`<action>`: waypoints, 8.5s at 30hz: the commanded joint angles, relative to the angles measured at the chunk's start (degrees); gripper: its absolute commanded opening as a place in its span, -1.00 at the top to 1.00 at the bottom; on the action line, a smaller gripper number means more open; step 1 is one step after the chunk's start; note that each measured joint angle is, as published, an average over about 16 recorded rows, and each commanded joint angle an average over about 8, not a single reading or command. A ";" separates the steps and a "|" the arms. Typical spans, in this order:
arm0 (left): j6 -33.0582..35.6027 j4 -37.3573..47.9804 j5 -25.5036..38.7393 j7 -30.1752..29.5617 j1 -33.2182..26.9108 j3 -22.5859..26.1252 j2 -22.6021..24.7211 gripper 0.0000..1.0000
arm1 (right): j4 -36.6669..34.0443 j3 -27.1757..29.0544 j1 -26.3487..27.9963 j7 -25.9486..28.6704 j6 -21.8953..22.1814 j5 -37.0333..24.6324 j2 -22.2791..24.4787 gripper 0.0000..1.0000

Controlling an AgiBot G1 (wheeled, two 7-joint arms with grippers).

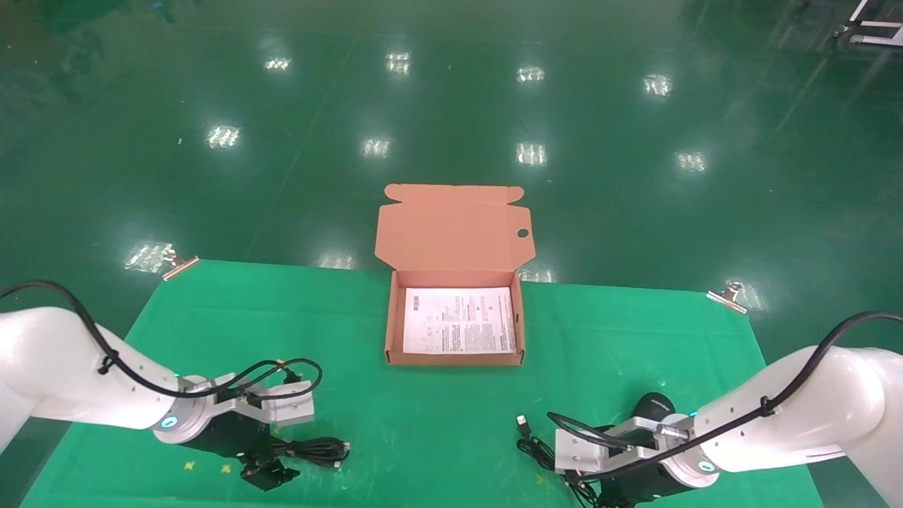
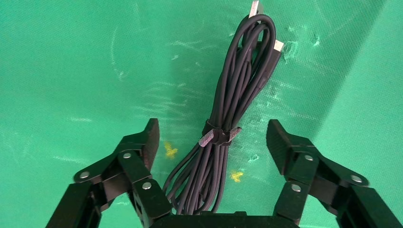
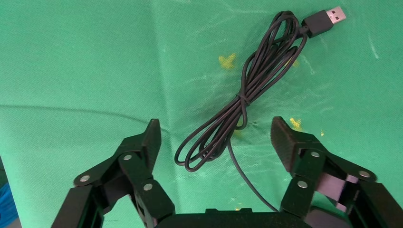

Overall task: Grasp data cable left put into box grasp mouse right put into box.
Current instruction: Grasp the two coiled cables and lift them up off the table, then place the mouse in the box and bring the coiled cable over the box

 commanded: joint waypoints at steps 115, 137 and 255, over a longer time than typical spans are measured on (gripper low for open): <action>-10.43 -32.06 35.22 -22.86 -7.88 -4.00 -3.64 1.00 | -16.45 9.50 21.14 -17.44 14.62 11.50 -17.83 1.00; -10.36 -32.19 35.32 -22.98 -7.83 -4.01 -3.65 1.00 | -24.09 1.95 15.39 -13.84 19.23 15.90 -17.77 1.00; -45.04 -9.75 10.83 -6.04 -3.86 13.86 12.58 -1.00 | 21.05 -7.67 16.39 22.06 28.64 7.12 17.45 -1.00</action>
